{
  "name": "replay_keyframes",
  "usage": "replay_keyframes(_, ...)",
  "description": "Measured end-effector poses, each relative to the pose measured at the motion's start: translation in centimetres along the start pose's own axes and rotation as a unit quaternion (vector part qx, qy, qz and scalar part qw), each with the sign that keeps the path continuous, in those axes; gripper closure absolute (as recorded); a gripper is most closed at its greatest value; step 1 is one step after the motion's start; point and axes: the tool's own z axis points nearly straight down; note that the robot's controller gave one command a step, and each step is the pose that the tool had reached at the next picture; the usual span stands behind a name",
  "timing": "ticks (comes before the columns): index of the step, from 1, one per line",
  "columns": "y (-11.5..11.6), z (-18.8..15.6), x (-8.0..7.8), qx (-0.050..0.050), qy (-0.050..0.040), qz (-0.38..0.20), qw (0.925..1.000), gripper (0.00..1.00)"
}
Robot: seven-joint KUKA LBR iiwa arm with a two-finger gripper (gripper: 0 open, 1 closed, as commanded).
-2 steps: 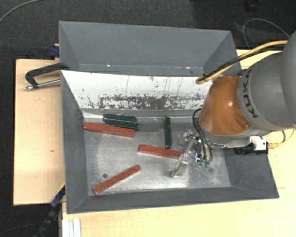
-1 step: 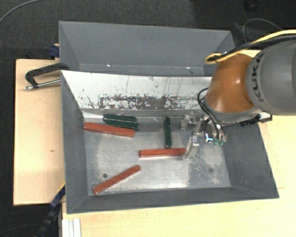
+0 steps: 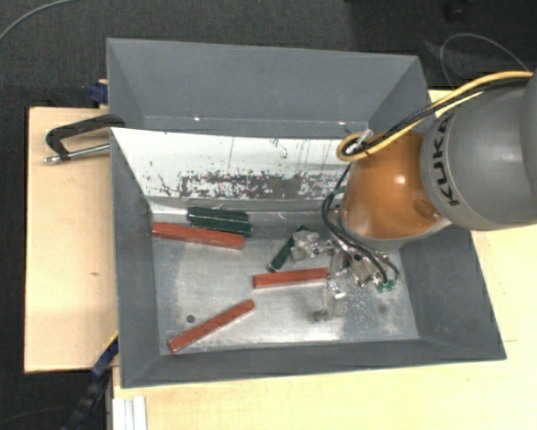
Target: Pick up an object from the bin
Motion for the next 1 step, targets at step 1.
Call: replay_keyframes(1, 0.02, 0.16, 0.12, 0.0, 0.0014, 0.0, 1.0, 1.0)
